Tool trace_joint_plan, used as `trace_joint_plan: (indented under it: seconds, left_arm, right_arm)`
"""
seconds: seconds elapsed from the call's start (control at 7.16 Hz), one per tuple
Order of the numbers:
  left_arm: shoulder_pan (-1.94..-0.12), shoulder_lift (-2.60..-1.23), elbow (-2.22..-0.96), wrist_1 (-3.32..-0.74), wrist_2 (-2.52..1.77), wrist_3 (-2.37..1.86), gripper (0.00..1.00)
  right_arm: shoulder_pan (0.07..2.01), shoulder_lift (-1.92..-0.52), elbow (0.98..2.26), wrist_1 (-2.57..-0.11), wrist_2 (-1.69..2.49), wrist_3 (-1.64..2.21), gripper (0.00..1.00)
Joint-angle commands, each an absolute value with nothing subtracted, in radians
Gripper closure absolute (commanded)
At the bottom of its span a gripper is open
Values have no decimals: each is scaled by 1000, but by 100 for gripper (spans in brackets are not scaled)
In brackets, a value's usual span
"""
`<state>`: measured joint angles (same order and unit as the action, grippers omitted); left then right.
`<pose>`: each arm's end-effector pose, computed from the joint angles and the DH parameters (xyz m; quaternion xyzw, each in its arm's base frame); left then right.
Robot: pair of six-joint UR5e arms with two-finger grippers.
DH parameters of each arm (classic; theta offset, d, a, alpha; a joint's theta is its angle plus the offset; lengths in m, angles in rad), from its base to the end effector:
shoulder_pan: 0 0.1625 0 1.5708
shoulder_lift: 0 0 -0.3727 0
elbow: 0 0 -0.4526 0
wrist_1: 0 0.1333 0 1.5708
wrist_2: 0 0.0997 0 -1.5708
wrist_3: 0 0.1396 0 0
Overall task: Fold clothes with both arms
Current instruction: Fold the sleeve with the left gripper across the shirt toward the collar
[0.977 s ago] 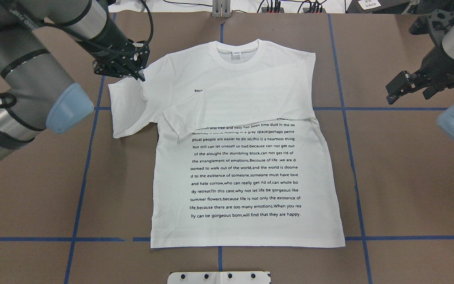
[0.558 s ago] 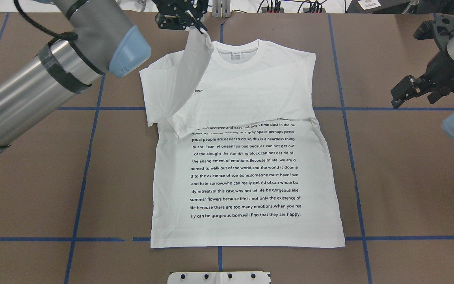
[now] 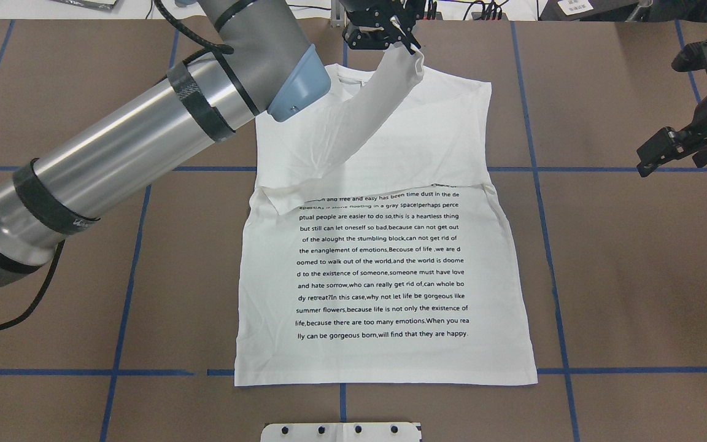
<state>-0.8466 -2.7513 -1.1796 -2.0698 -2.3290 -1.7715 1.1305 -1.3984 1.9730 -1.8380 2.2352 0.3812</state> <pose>0.4945 -0.6154 -0.0845 -0.1036 0.6230 -0.1790 0.7544 -0.2011 -0.5377 0.3583 0.0040 -0.3533 -0.0775 0.9323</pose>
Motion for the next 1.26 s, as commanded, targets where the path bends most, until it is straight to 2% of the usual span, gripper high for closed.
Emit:
trace_joint_plan:
  seconds: [0.0,0.42,0.84,0.98,1.12]
  left_arm:
    - [-787,-2763,-1152,-2100,-2265,-1781,100]
    - [-668,-2770,-1014,-2215,-2116,-1787,100]
    - [-542,-2784,-930,-2314,-1921,-1805,100]
    - [-534,-2784,-924,-2341,-1913,-1810,38]
    - [-526,-2784,-923,-2394,-1902,-1818,0]
  right_arm:
    - [1131,-1399,1962,-1838,2233,383,0]
    - [1129,-1385,1948,-1838,2233,394,0]
    - [1127,-1375,1937,-1836,2237,397,0]
    - [1127,-1374,1937,-1830,2240,397,0]
    - [1127,-1374,1937,-1829,2244,397,0]
